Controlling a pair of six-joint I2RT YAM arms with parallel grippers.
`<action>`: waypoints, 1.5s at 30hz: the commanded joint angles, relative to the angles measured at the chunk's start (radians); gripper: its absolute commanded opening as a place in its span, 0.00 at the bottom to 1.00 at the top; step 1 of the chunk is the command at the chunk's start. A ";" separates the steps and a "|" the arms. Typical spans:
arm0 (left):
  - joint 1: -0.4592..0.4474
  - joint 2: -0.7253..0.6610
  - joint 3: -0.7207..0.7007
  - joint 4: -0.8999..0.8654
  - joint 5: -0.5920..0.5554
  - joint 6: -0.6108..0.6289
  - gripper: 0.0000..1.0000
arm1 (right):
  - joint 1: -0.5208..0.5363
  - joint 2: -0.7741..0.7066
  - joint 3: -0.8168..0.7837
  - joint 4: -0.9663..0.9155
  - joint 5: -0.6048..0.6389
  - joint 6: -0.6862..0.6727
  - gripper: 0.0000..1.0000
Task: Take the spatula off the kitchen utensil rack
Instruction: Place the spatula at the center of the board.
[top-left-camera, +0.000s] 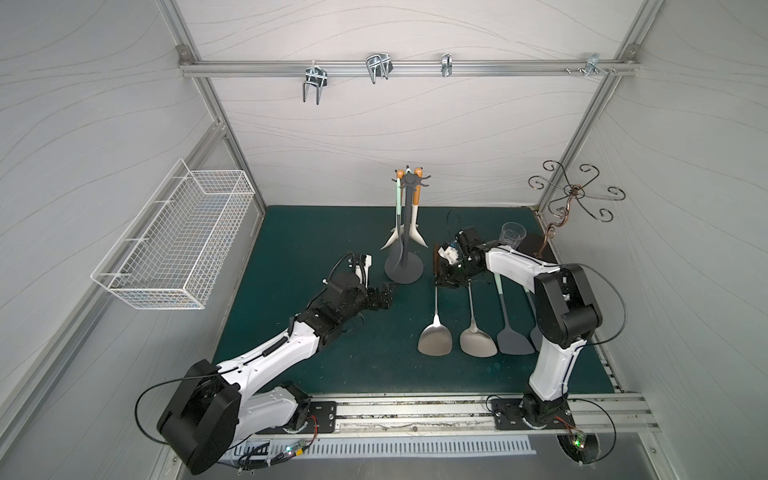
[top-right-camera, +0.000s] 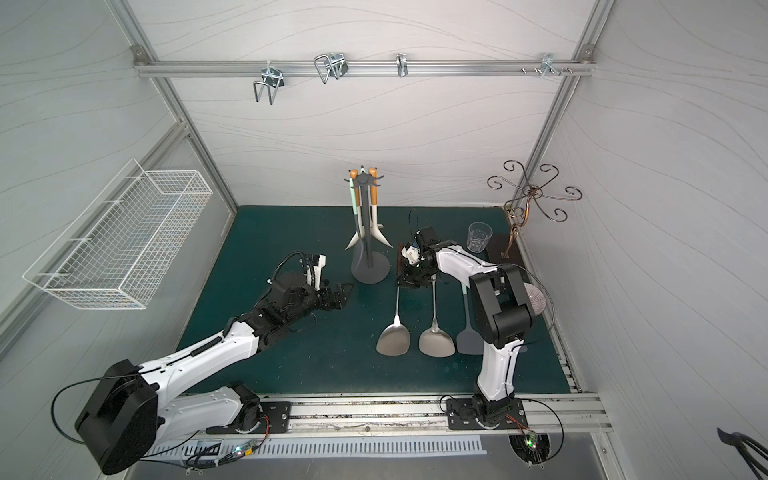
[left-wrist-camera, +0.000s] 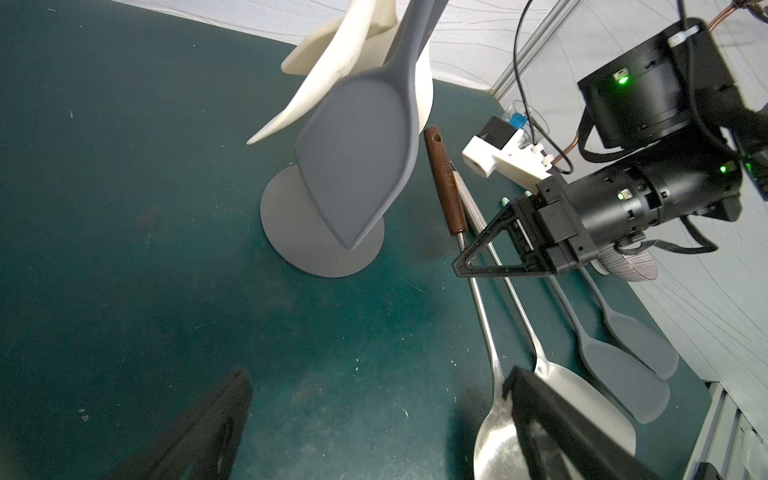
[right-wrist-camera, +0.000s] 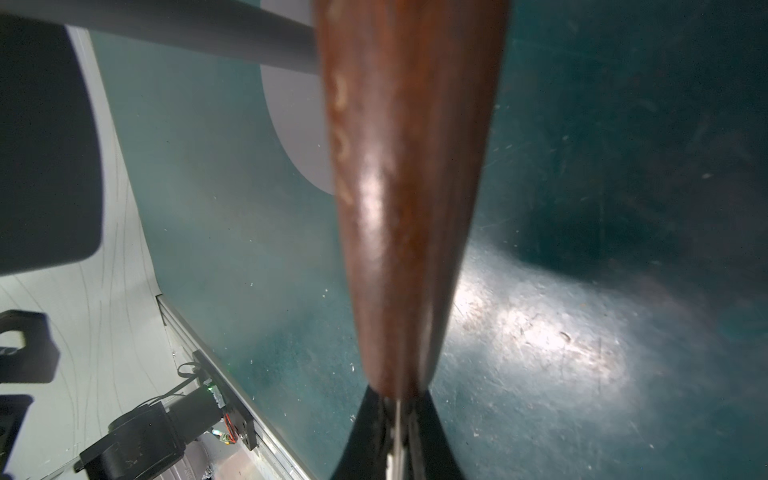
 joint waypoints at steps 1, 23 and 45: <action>0.005 -0.039 0.018 0.060 0.000 -0.001 1.00 | 0.011 0.020 0.030 -0.030 -0.010 0.003 0.00; 0.005 -0.075 0.009 0.055 -0.002 0.005 1.00 | 0.014 0.127 0.049 -0.046 0.057 -0.013 0.00; 0.003 -0.144 0.002 0.036 -0.007 0.020 1.00 | 0.015 -0.101 -0.017 -0.052 0.131 -0.024 0.45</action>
